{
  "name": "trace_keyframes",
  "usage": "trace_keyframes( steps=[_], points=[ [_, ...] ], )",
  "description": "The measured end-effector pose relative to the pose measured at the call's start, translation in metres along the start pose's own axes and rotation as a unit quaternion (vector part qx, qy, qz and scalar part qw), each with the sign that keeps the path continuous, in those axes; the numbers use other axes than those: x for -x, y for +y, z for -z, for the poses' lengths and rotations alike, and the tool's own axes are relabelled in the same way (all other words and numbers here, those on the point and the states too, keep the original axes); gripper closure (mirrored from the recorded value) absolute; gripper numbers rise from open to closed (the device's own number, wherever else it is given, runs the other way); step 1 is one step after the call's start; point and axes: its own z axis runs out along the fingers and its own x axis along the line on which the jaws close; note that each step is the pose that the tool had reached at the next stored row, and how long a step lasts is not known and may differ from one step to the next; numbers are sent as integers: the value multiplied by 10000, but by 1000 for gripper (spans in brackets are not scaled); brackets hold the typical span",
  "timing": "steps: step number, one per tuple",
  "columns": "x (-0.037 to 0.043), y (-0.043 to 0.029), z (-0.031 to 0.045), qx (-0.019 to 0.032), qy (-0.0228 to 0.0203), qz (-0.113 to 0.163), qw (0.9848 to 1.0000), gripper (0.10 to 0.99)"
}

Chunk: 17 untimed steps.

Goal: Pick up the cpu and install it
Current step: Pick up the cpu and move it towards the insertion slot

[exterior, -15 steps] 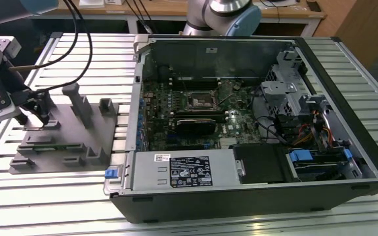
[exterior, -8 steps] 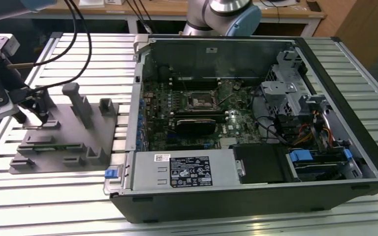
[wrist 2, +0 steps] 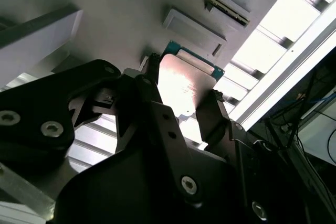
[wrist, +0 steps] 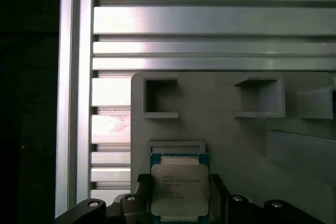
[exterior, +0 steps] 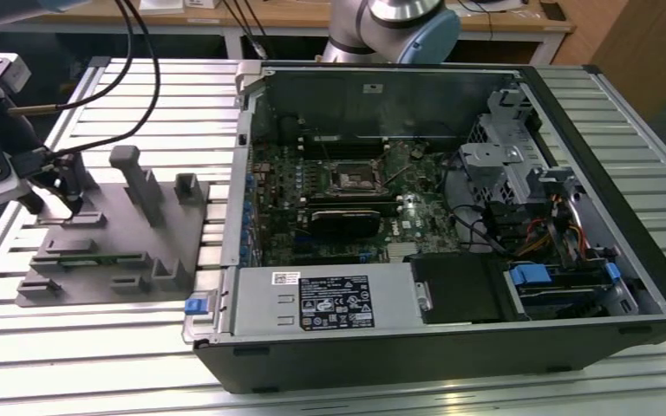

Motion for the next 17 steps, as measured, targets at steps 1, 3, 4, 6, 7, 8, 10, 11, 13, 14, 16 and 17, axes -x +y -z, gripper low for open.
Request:
trace_keyframes(
  steps=[1,3,4,6,7,8,10,11,13,14,16,17],
  points=[
    [0,0,4,2,0,0,10000,553],
    [0,1,9,3,-1,0,10000,553],
    [0,1,12,3,-1,0,10000,553],
    [0,1,18,3,0,0,10000,553],
    [0,1,23,2,1,0,10000,553],
    [0,2,28,2,1,0,10000,553],
    [0,2,37,2,0,0,10000,553],
    [0,3,43,2,0,0,10000,553],
    [0,3,53,3,0,0,10000,553],
    [1,4,59,3,0,0,10000,553],
    [1,5,79,3,0,0,10000,553],
    [1,6,93,3,0,0,10000,553]
  ],
)
